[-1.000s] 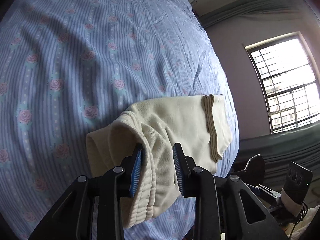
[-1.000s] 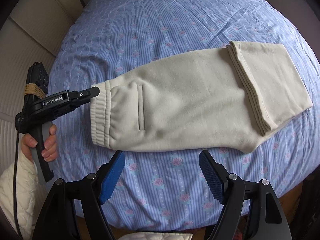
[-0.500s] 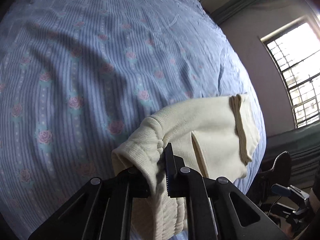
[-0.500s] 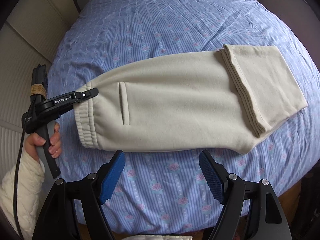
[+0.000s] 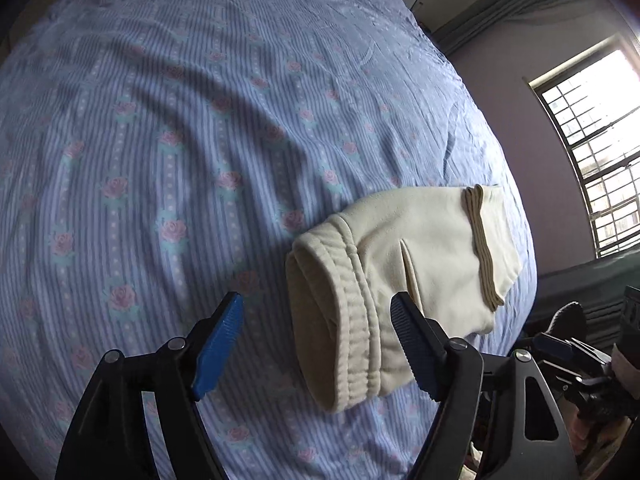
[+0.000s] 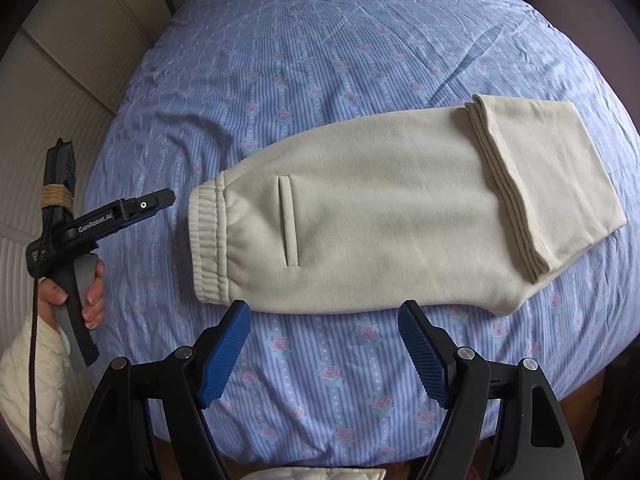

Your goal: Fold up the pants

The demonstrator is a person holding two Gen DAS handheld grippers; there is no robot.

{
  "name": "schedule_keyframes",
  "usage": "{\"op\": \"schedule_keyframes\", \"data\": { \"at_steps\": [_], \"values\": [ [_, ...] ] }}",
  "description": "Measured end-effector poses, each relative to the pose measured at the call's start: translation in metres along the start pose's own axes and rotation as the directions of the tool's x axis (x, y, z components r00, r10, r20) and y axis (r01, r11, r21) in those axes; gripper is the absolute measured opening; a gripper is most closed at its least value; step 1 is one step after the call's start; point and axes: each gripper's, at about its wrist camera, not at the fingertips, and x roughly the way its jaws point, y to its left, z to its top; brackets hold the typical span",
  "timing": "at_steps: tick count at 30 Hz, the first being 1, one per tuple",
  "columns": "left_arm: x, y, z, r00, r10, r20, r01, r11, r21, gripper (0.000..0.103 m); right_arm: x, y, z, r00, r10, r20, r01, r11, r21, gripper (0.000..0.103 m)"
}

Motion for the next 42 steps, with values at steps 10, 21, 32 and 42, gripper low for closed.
{"op": "schedule_keyframes", "data": {
  "at_steps": [10, 21, 32, 42],
  "values": [
    [0.067, 0.009, -0.021, 0.977, -0.197, -0.078, 0.180, 0.967, -0.181, 0.079, 0.007, 0.001, -0.002, 0.999, -0.014, -0.034, 0.013, 1.000, -0.028, 0.077],
    [0.093, 0.018, -0.017, 0.966, -0.192, -0.174, 0.174, 0.978, -0.116, 0.066, 0.015, -0.003, -0.004, 0.996, -0.056, -0.064, 0.054, 0.998, -0.032, 0.077],
    [0.095, 0.023, -0.007, 0.947, -0.265, -0.182, 0.242, 0.960, -0.142, 0.076, 0.029, 0.005, 0.003, 0.995, -0.009, -0.095, 0.004, 0.999, -0.050, 0.077],
    [0.075, 0.049, -0.014, 0.883, -0.454, -0.122, 0.424, 0.881, -0.208, 0.041, 0.038, 0.001, 0.008, 0.993, -0.016, -0.115, 0.012, 0.999, -0.034, 0.077]
  ]
}}
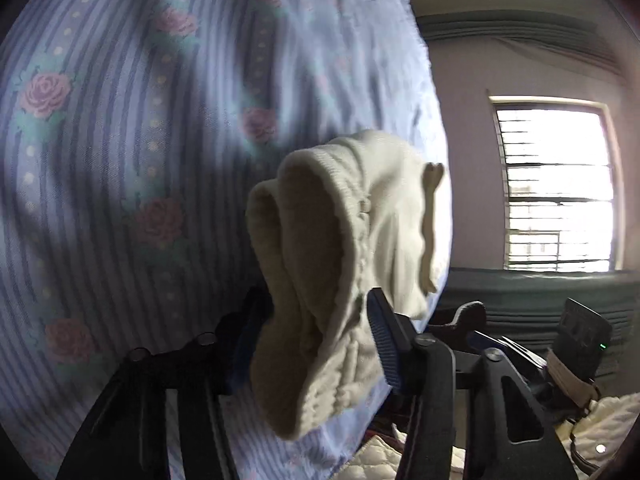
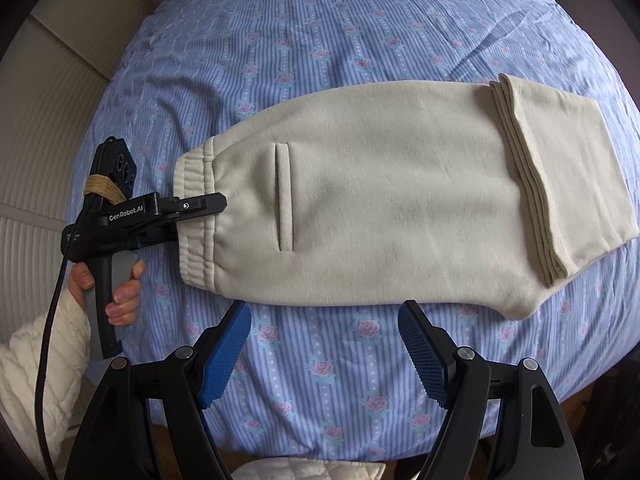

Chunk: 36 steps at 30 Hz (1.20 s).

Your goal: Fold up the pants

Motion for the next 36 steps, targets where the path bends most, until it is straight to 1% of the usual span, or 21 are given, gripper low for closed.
{"op": "schedule_keyframes", "data": {
  "at_steps": [1, 2, 3, 4, 6, 7, 8, 10, 12, 16, 18, 20, 21, 23, 27, 28, 31, 33, 34, 35, 36],
  "values": [
    [-0.008, -0.006, -0.002, 0.998, -0.069, -0.002, 0.069, 0.997, 0.019, 0.040, -0.001, 0.000, 0.001, 1.000, 0.003, 0.001, -0.003, 1.000, 0.000, 0.077],
    [-0.014, -0.012, -0.003, 0.994, -0.106, -0.001, 0.106, 0.994, 0.040, 0.041, -0.002, 0.000, 0.001, 1.000, 0.007, 0.007, -0.007, 1.000, -0.003, 0.077],
    [-0.015, -0.014, -0.003, 0.991, -0.131, -0.001, 0.130, 0.990, 0.057, 0.043, -0.004, 0.001, 0.002, 1.000, 0.013, 0.015, -0.013, 1.000, -0.009, 0.077],
    [-0.012, -0.013, -0.002, 0.991, -0.131, -0.010, 0.131, 0.990, 0.059, 0.047, -0.006, 0.003, 0.003, 0.999, 0.025, 0.022, -0.024, 1.000, -0.016, 0.077],
    [-0.001, -0.002, 0.004, 0.998, -0.052, -0.037, 0.053, 0.998, 0.027, 0.047, -0.007, 0.004, 0.003, 0.998, 0.051, 0.024, -0.050, 0.998, -0.025, 0.077],
    [0.005, 0.002, 0.006, 0.998, -0.013, -0.060, 0.014, 1.000, 0.016, 0.047, -0.006, 0.005, 0.003, 0.999, 0.047, 0.022, -0.047, 0.998, -0.029, 0.077],
    [0.007, 0.005, 0.007, 0.997, 0.004, -0.079, -0.002, 1.000, 0.018, 0.047, -0.005, 0.006, 0.004, 0.999, 0.038, 0.019, -0.038, 0.999, -0.034, 0.077],
    [0.011, 0.005, 0.008, 0.993, 0.026, -0.115, -0.021, 0.999, 0.038, 0.047, -0.003, 0.007, 0.005, 1.000, 0.028, 0.012, -0.028, 0.999, -0.035, 0.077],
    [0.011, 0.005, 0.010, 0.991, 0.026, -0.128, -0.019, 0.998, 0.058, 0.049, -0.003, 0.005, 0.007, 0.999, 0.034, 0.011, -0.034, 0.999, -0.029, 0.077],
    [0.016, 0.002, 0.013, 0.982, 0.099, -0.164, -0.084, 0.992, 0.093, 0.056, -0.002, -0.003, 0.008, 1.000, 0.027, 0.009, -0.027, 1.000, -0.009, 0.077],
    [0.018, -0.003, 0.013, 0.975, 0.121, -0.185, -0.102, 0.989, 0.107, 0.055, -0.001, -0.008, 0.007, 1.000, 0.027, 0.005, -0.027, 1.000, 0.008, 0.077],
    [0.014, -0.010, 0.015, 0.970, 0.152, -0.190, -0.127, 0.983, 0.136, 0.057, -0.001, -0.012, 0.007, 1.000, 0.022, 0.000, -0.022, 1.000, 0.019, 0.077],
    [0.009, -0.012, 0.011, 0.969, 0.159, -0.190, -0.133, 0.980, 0.146, 0.058, -0.001, -0.014, 0.007, 1.000, 0.021, 0.001, -0.022, 1.000, 0.022, 0.077],
    [-0.001, -0.012, 0.009, 0.972, 0.145, -0.184, -0.115, 0.980, 0.163, 0.064, -0.002, -0.016, 0.007, 1.000, 0.026, 0.004, -0.026, 0.999, 0.030, 0.077],
    [0.003, -0.004, 0.013, 0.975, 0.157, -0.159, -0.132, 0.979, 0.153, 0.065, 0.005, -0.012, 0.006, 0.999, 0.039, -0.020, -0.039, 0.999, 0.012, 0.077],
    [0.006, 0.000, 0.014, 0.976, 0.149, -0.156, -0.127, 0.982, 0.142, 0.065, 0.008, -0.009, 0.005, 0.999, 0.037, -0.029, -0.037, 0.999, 0.001, 0.077],
    [0.024, 0.003, 0.015, 0.988, 0.087, -0.129, -0.072, 0.991, 0.112, 0.067, 0.013, 0.000, 0.003, 0.998, 0.038, -0.047, -0.039, 0.999, -0.027, 0.077],
    [0.034, 0.004, 0.019, 0.994, 0.007, -0.105, 0.001, 0.997, 0.077, 0.066, 0.016, 0.005, 0.001, 0.998, 0.045, -0.055, -0.047, 0.998, -0.043, 0.077],
    [0.040, 0.002, 0.022, 0.994, -0.040, -0.100, 0.046, 0.997, 0.059, 0.056, 0.017, 0.006, 0.000, 0.997, 0.046, -0.058, -0.049, 0.998, -0.046, 0.077],
    [0.044, -0.001, 0.024, 0.993, -0.065, -0.095, 0.069, 0.997, 0.039, 0.054, 0.017, 0.006, 0.000, 0.997, 0.046, -0.061, -0.049, 0.998, -0.045, 0.077],
    [0.047, -0.004, 0.026, 0.993, -0.071, -0.089, 0.073, 0.997, 0.019, 0.054, 0.017, 0.005, 0.000, 0.997, 0.047, -0.062, -0.049, 0.998, -0.042, 0.077]
  ]
}}
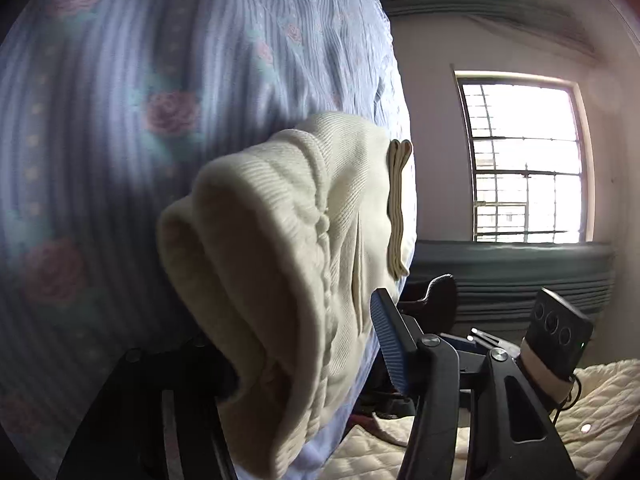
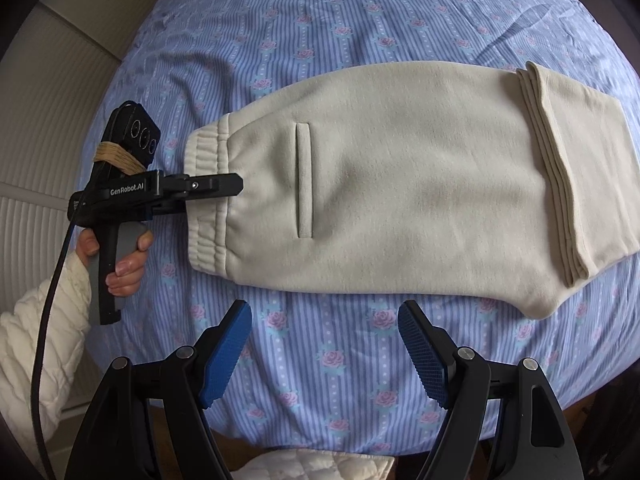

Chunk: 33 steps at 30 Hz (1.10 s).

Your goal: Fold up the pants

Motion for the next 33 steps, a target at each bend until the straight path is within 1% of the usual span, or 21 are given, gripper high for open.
{"op": "schedule_keyframes", "data": {
  "at_steps": [1, 3, 4, 5, 6, 7, 8, 9, 11, 12, 13, 14, 17, 18, 20, 23, 25, 27, 30, 32, 33],
  "values": [
    [0.002, -0.004, 0.000, 1.000, -0.029, 0.010, 0.029, 1.000, -0.007, 0.054, 0.000, -0.002, 0.000, 1.000, 0.004, 0.000, -0.004, 1.000, 0.005, 0.077],
    [-0.002, -0.012, -0.004, 0.994, -0.107, 0.038, 0.106, 0.994, 0.020, 0.054, -0.003, -0.007, 0.001, 1.000, 0.021, 0.005, -0.021, 1.000, 0.019, 0.077],
    [-0.005, -0.012, -0.006, 0.992, -0.116, 0.051, 0.115, 0.993, 0.033, 0.052, -0.007, -0.010, 0.002, 1.000, 0.025, 0.012, -0.025, 0.999, 0.028, 0.077],
    [-0.004, -0.010, -0.006, 0.994, -0.094, 0.053, 0.093, 0.996, 0.020, 0.047, -0.010, -0.013, 0.001, 1.000, 0.022, 0.023, -0.023, 0.999, 0.038, 0.077],
    [-0.003, -0.007, -0.005, 0.998, -0.035, 0.043, 0.035, 0.999, -0.012, 0.045, -0.013, -0.017, 0.001, 0.999, 0.013, 0.032, -0.014, 0.999, 0.049, 0.077],
    [-0.003, -0.006, -0.003, 0.999, 0.037, 0.035, -0.036, 0.998, -0.043, 0.039, -0.015, -0.021, 0.001, 0.999, 0.002, 0.036, -0.004, 0.998, 0.060, 0.077],
    [-0.003, -0.005, -0.006, 0.994, 0.100, 0.038, -0.097, 0.993, -0.073, 0.030, -0.016, -0.025, 0.002, 0.999, -0.006, 0.039, 0.003, 0.997, 0.071, 0.077],
    [-0.007, -0.007, -0.009, 0.990, 0.135, 0.048, -0.130, 0.986, -0.100, 0.028, -0.017, -0.028, 0.002, 0.999, -0.006, 0.041, 0.003, 0.997, 0.080, 0.077],
    [-0.019, -0.018, -0.013, 0.984, 0.155, 0.089, -0.141, 0.978, -0.153, 0.027, -0.021, -0.032, 0.004, 0.999, 0.012, 0.053, -0.017, 0.995, 0.096, 0.076],
    [-0.028, -0.028, -0.014, 0.980, 0.163, 0.113, -0.144, 0.976, -0.163, 0.026, -0.025, -0.034, 0.005, 0.998, 0.017, 0.062, -0.024, 0.994, 0.102, 0.076],
    [-0.034, -0.039, -0.018, 0.976, 0.169, 0.141, -0.145, 0.975, -0.170, 0.025, -0.029, -0.035, 0.004, 0.997, 0.025, 0.075, -0.033, 0.994, 0.106, 0.076],
    [-0.030, -0.058, -0.021, 0.971, 0.170, 0.166, -0.140, 0.974, -0.180, 0.024, -0.035, -0.037, 0.004, 0.995, 0.034, 0.090, -0.043, 0.993, 0.108, 0.076],
    [-0.039, -0.098, -0.018, 0.961, 0.198, 0.195, -0.160, 0.967, -0.197, 0.024, -0.058, -0.045, 0.000, 0.989, 0.040, 0.144, -0.056, 0.992, 0.110, 0.076],
    [-0.039, -0.114, -0.018, 0.958, 0.210, 0.197, -0.174, 0.967, -0.186, 0.024, -0.067, -0.048, -0.002, 0.985, 0.047, 0.164, -0.066, 0.992, 0.112, 0.076],
    [-0.039, -0.146, -0.019, 0.942, 0.268, 0.203, -0.243, 0.960, -0.137, 0.024, -0.087, -0.057, -0.005, 0.976, 0.057, 0.208, -0.083, 0.989, 0.120, 0.076],
    [-0.034, -0.187, -0.018, 0.917, 0.326, 0.230, -0.303, 0.944, -0.127, 0.024, -0.116, -0.075, -0.014, 0.959, 0.061, 0.278, -0.103, 0.985, 0.136, 0.076],
    [-0.036, -0.212, -0.021, 0.904, 0.339, 0.260, -0.324, 0.941, -0.098, 0.024, -0.133, -0.090, -0.021, 0.948, 0.046, 0.314, -0.100, 0.982, 0.159, 0.076],
    [-0.026, -0.242, -0.020, 0.895, 0.340, 0.290, -0.334, 0.940, -0.070, 0.024, -0.151, -0.108, -0.026, 0.934, 0.035, 0.355, -0.105, 0.978, 0.180, 0.076],
    [-0.008, -0.284, -0.011, 0.865, 0.402, 0.301, -0.408, 0.912, -0.044, 0.024, -0.175, -0.135, -0.032, 0.911, 0.025, 0.411, -0.116, 0.973, 0.198, 0.076],
    [0.011, -0.308, -0.004, 0.854, 0.423, 0.303, -0.437, 0.899, -0.022, 0.024, -0.191, -0.154, -0.036, 0.894, 0.020, 0.448, -0.124, 0.971, 0.204, 0.076],
    [0.022, -0.318, -0.002, 0.842, 0.440, 0.312, -0.458, 0.889, -0.018, 0.024, -0.198, -0.165, -0.038, 0.885, 0.022, 0.464, -0.131, 0.970, 0.204, 0.076]
  ]
}}
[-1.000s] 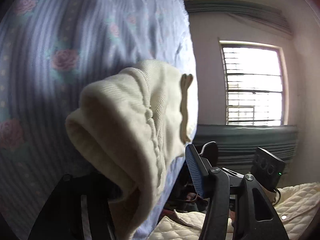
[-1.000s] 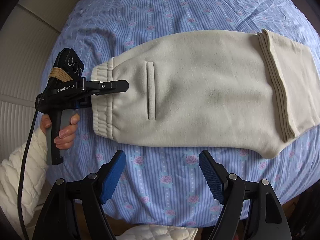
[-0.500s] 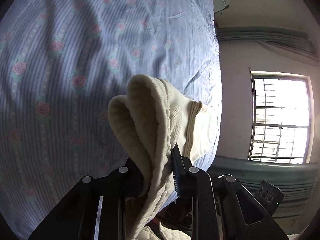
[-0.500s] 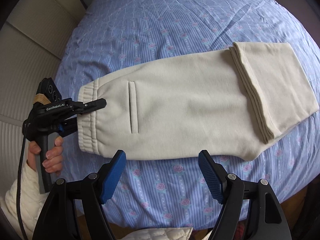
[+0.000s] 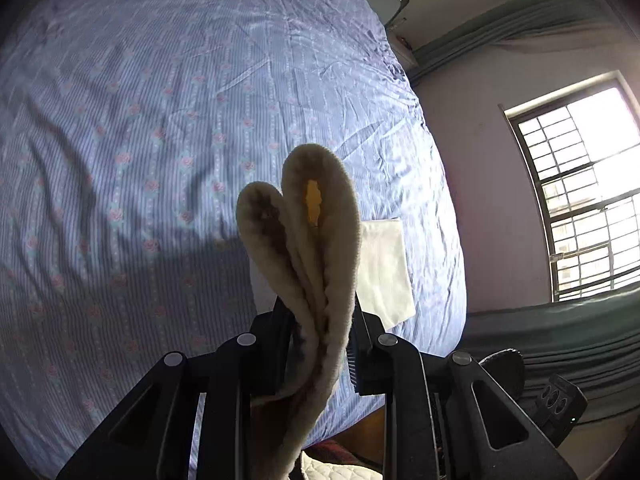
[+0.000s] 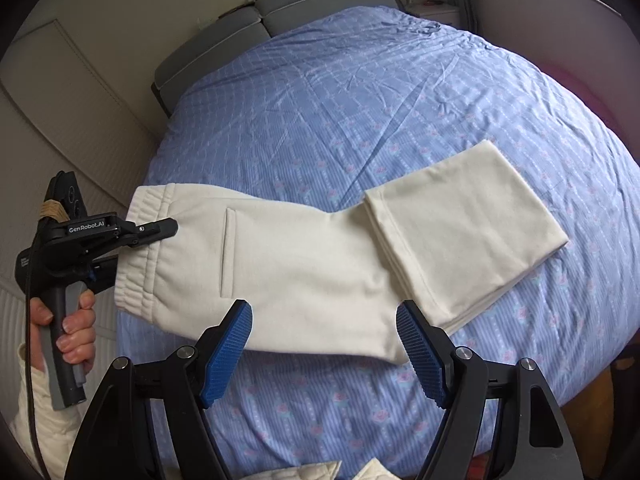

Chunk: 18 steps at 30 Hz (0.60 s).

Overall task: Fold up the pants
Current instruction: 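Fold the cuff end over the folded hems with the left tool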

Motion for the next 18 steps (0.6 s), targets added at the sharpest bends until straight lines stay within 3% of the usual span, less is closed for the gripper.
{"op": "schedule_keyframes", "data": {
  "at_steps": [7, 12, 18],
  "values": [
    [0.039, -0.100, -0.009, 0.990, 0.125, 0.058, -0.125, 0.992, -0.005, 0.025, -0.027, -0.085, 0.035, 0.997, 0.000, 0.079, 0.004, 0.999, -0.049, 0.076],
    [0.092, -0.169, -0.012, 0.967, 0.246, 0.059, -0.245, 0.969, -0.018, 0.025, -0.036, -0.166, 0.064, 0.997, 0.057, 0.051, -0.056, 0.998, -0.021, 0.076],
    [0.167, -0.236, -0.010, 0.944, 0.326, 0.044, -0.323, 0.945, -0.057, 0.025, -0.045, -0.249, 0.102, 0.998, 0.060, 0.036, -0.056, 0.995, -0.086, 0.076]
  ]
}}
